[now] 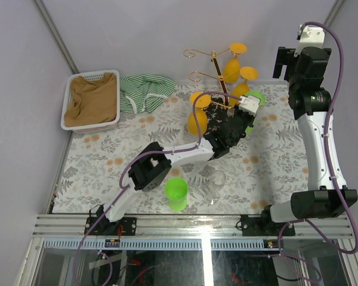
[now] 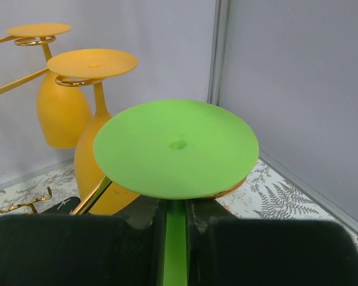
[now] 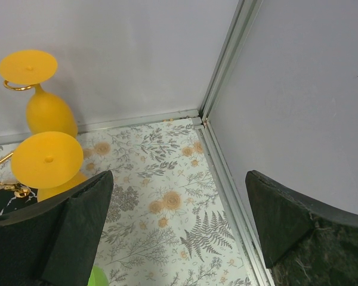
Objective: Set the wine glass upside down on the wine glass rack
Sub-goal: Turn the wine glass upside down at the wine rack.
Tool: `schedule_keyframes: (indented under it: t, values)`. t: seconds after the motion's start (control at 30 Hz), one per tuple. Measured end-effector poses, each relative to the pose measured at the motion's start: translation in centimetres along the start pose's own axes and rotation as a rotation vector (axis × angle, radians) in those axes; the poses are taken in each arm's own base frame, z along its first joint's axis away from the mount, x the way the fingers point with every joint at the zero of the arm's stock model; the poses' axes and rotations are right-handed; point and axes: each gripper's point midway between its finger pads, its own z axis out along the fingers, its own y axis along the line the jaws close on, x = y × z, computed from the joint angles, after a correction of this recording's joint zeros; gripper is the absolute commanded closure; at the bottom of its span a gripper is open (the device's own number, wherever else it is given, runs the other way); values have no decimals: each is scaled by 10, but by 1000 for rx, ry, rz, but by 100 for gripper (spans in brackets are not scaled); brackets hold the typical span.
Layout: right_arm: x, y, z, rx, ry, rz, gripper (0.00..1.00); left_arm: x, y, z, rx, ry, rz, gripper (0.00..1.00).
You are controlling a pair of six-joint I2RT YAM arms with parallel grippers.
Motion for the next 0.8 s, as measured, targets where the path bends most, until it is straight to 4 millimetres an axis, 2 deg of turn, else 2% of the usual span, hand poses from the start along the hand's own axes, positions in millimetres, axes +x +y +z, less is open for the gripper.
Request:
schedule_keyframes:
  t: [0.07,0.23,0.37,0.8]
  values:
    - [0,0,0,1,0,-2,1,0,0,1,4,1,1,94]
    - [1,0,0,1,2,-2,1,0,0,1,13,2,2,75]
    - [2,0,0,0,5,-3,1,1,-3,1,24,3,0,72]
    - [2,0,1,-1,5,-3,1,6,-6,5,33,6,-8,71]
